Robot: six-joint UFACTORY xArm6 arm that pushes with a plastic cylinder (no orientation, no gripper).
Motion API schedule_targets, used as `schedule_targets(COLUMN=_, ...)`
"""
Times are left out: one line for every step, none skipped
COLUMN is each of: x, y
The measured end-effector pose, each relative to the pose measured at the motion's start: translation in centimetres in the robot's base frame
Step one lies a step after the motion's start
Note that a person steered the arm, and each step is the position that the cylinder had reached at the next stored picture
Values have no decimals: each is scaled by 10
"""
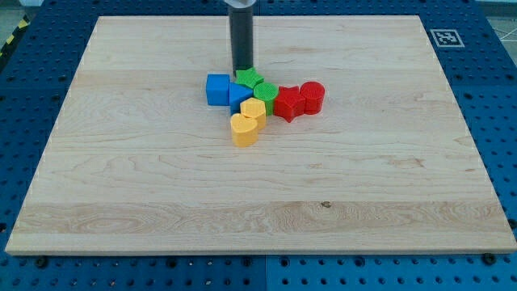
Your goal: Push the green star along with blue cube towards the left and down a bit
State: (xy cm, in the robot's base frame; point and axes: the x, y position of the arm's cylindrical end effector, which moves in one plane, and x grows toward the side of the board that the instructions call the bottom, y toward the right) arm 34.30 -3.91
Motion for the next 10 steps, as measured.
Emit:
schedule_targets(x=-36, y=-2)
schedule_targets(x=-54, y=24)
schedule_targets(x=-33, y=55)
schedule_targets(x=-12, y=63)
schedule_targets(x=3, y=63)
schedule_targets(x=20, y=63)
schedule_targets(x=26, y=63)
schedule_targets(x=24, y=55)
schedule_targets(x=23, y=40)
schedule_targets(x=24, y=21)
